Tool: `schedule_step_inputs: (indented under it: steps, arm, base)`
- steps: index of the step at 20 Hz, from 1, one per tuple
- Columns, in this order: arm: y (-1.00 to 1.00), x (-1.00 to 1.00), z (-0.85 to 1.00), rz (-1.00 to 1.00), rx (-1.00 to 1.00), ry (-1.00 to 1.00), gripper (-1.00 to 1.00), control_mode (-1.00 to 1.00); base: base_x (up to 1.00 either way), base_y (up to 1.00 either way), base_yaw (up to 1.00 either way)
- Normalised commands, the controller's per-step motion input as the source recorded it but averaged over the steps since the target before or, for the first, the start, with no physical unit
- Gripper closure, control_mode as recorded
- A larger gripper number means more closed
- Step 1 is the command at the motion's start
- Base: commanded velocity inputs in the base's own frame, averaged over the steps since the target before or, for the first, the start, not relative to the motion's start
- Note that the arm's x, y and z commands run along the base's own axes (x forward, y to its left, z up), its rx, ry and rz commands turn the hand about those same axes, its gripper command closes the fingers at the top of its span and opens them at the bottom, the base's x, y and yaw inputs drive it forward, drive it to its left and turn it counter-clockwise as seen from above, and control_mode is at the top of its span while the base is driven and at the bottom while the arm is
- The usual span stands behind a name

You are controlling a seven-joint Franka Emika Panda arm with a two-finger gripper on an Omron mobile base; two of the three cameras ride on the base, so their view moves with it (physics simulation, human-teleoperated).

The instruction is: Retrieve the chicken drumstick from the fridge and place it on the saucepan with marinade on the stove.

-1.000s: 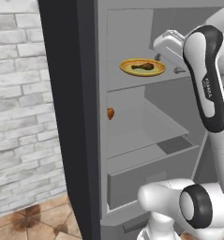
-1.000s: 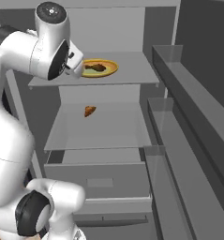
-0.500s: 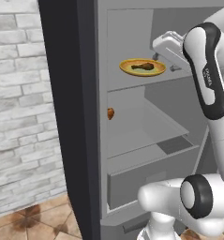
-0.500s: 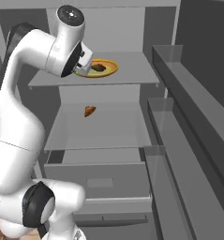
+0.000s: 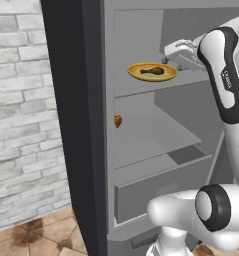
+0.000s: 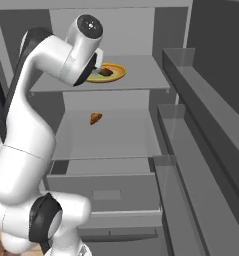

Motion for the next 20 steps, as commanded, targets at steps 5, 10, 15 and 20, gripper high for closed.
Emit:
schedule_step_inputs:
  steps: [5,10,15,20]
  arm:
    - [0.00,0.15,0.00,0.25,-0.20,-0.05,-1.00,-1.00]
    - [0.00,0.08,0.00,0.20,-0.28,0.00,-1.00,-1.00]
    - [0.00,0.02,-0.07,0.16,-0.27,-0.02,-1.00,-1.00]
    - [-0.01,0.01,-0.23,0.13,-0.06,-0.15,-1.00,-1.00]
  base:
    - [0.00,0.00,0.00]
    - [0.00,0.00,0.00]
    - [0.00,0.00,0.00]
    - [0.00,0.00,0.00]
